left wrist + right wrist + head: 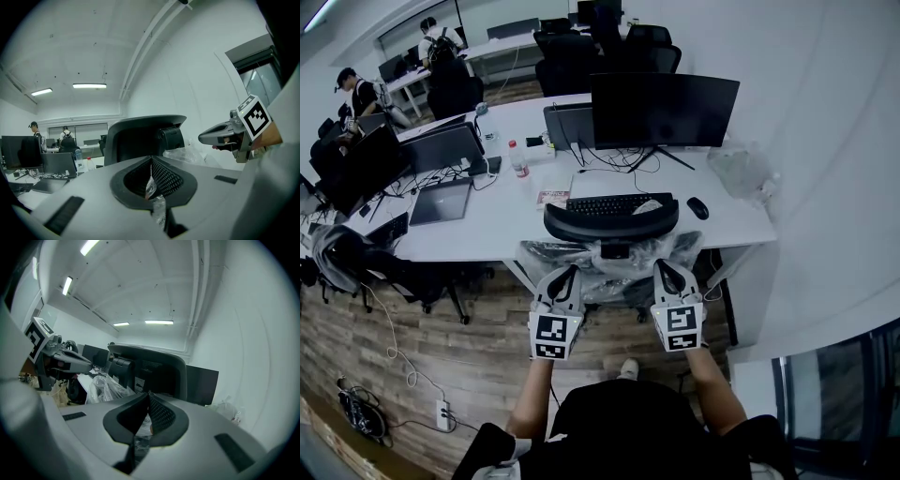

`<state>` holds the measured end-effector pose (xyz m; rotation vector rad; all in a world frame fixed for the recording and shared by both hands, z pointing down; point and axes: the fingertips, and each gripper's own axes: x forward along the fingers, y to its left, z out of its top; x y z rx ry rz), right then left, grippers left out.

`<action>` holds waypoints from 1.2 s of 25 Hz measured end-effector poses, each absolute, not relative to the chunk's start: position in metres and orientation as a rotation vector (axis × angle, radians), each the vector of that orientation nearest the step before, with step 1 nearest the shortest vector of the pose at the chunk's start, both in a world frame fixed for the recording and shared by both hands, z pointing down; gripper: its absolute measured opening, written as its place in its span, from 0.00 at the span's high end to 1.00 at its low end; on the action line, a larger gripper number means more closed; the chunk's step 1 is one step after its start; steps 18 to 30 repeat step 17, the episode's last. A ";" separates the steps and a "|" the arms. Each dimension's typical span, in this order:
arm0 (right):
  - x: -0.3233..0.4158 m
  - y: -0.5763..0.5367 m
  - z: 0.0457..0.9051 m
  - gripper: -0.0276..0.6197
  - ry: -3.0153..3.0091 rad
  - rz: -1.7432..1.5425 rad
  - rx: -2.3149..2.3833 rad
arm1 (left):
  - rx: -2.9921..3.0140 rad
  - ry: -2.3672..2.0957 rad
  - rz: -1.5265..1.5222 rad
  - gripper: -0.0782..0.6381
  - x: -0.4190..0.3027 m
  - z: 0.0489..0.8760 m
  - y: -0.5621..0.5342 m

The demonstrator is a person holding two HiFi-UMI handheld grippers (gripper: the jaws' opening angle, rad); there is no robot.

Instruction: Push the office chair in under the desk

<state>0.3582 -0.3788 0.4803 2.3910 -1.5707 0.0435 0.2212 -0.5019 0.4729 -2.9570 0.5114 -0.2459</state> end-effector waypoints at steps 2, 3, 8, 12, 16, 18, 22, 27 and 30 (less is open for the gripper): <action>0.357 -0.380 0.480 0.92 -1.574 0.041 2.386 | -2.957 0.514 -0.243 0.86 0.220 0.473 -0.502; 0.356 -0.381 0.481 0.92 -1.575 0.040 2.385 | -2.956 0.514 -0.243 0.86 0.220 0.473 -0.502; 0.357 -0.382 0.478 0.92 -1.576 0.031 2.378 | -2.954 0.521 -0.241 0.86 0.218 0.475 -0.503; 0.359 -0.382 0.477 0.92 -1.573 0.030 2.378 | -2.950 0.526 -0.240 0.86 0.218 0.474 -0.506; 0.358 -0.382 0.476 0.92 -1.569 0.025 2.376 | -2.944 0.532 -0.238 0.86 0.215 0.472 -0.509; 0.358 -0.382 0.476 0.92 -1.568 0.024 2.375 | -2.943 0.533 -0.237 0.86 0.215 0.472 -0.509; 0.358 -0.382 0.476 0.92 -1.568 0.024 2.375 | -2.943 0.533 -0.237 0.86 0.215 0.472 -0.509; 0.358 -0.382 0.476 0.92 -1.568 0.024 2.375 | -2.943 0.533 -0.237 0.86 0.215 0.472 -0.509; 0.358 -0.382 0.476 0.92 -1.568 0.024 2.375 | -2.943 0.533 -0.237 0.86 0.215 0.472 -0.509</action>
